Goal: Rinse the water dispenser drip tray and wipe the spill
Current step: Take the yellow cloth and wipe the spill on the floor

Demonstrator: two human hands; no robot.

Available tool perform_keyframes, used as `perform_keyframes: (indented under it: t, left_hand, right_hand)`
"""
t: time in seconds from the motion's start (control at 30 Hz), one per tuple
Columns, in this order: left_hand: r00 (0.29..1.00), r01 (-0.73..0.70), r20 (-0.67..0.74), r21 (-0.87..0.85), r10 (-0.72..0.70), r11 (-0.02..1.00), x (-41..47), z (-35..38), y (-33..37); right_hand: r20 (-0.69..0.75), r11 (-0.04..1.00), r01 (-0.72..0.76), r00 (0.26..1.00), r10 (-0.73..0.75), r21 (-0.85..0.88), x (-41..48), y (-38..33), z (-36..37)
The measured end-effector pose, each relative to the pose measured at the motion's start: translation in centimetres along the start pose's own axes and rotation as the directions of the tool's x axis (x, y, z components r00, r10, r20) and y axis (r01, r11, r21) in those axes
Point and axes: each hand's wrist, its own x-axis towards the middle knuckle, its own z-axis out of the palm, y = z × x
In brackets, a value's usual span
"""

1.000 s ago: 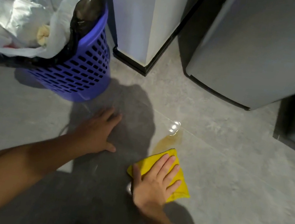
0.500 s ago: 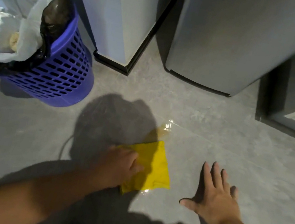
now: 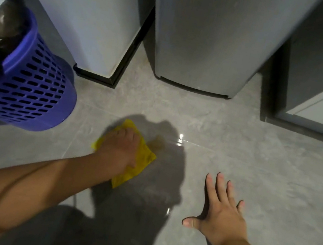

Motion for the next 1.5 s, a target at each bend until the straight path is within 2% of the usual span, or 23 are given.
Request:
perform_keyframes:
  t: [0.1, 0.17, 0.23, 0.27, 0.33, 0.37, 0.43, 0.57, 0.67, 0.77, 0.9, 1.0, 1.07, 1.2, 1.3, 1.4, 1.5]
  left_hand:
    - [0.975, -0.22, -0.041, -0.042, 0.219, 0.974, 1.0, -0.3, 0.8]
    - [0.918, -0.397, 0.018, 0.022, 0.397, 0.917, 1.7, -0.5, -0.4]
    - [0.878, -0.477, 0.031, -0.036, 0.479, 0.878, 2.0, -0.3, -2.1]
    - [0.881, -0.472, -0.019, -0.126, 0.473, 0.873, 2.0, 0.2, -2.6]
    - [0.926, -0.377, -0.147, -0.306, 0.348, 0.874, 1.4, 1.6, -2.7]
    - [0.943, -0.323, -0.194, -0.325, 0.271, 0.889, 1.1, 2.5, -2.2]
    - [0.944, -0.281, -0.234, -0.205, 0.232, 0.937, 1.1, 4.3, -0.7]
    - [0.918, -0.303, -0.275, -0.016, 0.287, 0.953, 3.4, 4.4, 0.7]
    - [0.867, -0.419, -0.273, 0.059, 0.418, 0.906, 5.6, 2.3, 1.2]
    - [0.831, -0.482, -0.258, 0.107, 0.492, 0.87, 4.9, 2.4, 2.3]
    - [0.78, -0.55, -0.297, 0.096, 0.551, 0.83, 1.2, 6.4, 3.8]
    - [0.8, -0.513, -0.349, 0.024, 0.488, 0.858, 0.0, 8.3, 2.4]
    - [0.84, -0.442, -0.367, -0.033, 0.4, 0.896, 0.1, 8.2, 0.5]
    - [0.922, -0.272, -0.327, -0.162, 0.208, 0.948, 2.8, 5.7, -2.0]
    - [0.933, -0.217, -0.322, -0.155, 0.159, 0.964, 7.3, 2.2, -1.3]
    - [0.912, -0.296, -0.323, -0.094, 0.252, 0.95, 11.4, -1.2, 0.8]
    - [0.835, -0.435, -0.344, 0.065, 0.43, 0.898, 12.3, -2.5, 3.9]
  right_hand:
    - [0.003, 1.0, 0.024, 1.0, -0.024, 0.017, 0.0, 0.1, -0.2]
    - [-0.005, 0.997, 0.032, 0.999, -0.032, 0.076, -0.2, 0.7, -0.6]
    - [-0.036, 0.99, -0.012, 0.999, 0.018, 0.14, -0.5, 2.2, -0.9]
    - [-0.043, 0.988, -0.051, 0.997, 0.058, 0.144, -0.7, 2.9, -1.0]
    - [-0.027, 0.989, -0.112, 0.993, 0.115, 0.101, -1.1, 3.8, -0.9]
    - [-0.024, 0.988, -0.123, 0.992, 0.126, 0.093, -1.1, 4.0, -0.6]
    - [-0.028, 0.987, -0.124, 0.991, 0.128, 0.104, -0.7, 3.9, -0.3]
    - [-0.022, 0.987, -0.122, 0.992, 0.125, 0.108, -0.4, 3.9, -0.3]
    - [-0.027, 0.988, -0.122, 0.992, 0.125, 0.096, -0.5, 4.0, -0.3]
    - [-0.016, 0.988, -0.123, 0.992, 0.125, 0.098, -0.5, 4.0, -0.5]
    - [-0.019, 0.989, -0.12, 0.992, 0.122, 0.091, -0.6, 4.0, -0.4]
    - [-0.022, 0.991, -0.119, 0.992, 0.121, 0.067, -0.7, 4.1, -0.3]
    - [-0.015, 0.991, -0.119, 0.993, 0.12, 0.056, -0.7, 4.2, -0.3]
    - [-0.031, 0.991, -0.115, 0.993, 0.117, 0.067, -0.6, 4.2, -0.2]
    - [-0.025, 0.989, -0.121, 0.992, 0.123, 0.084, -0.6, 4.4, 0.0]
    - [-0.028, 0.985, -0.117, 0.992, 0.121, 0.124, -0.5, 4.7, 0.2]
    - [-0.025, 0.979, -0.111, 0.993, 0.117, 0.171, -0.5, 4.9, 0.2]
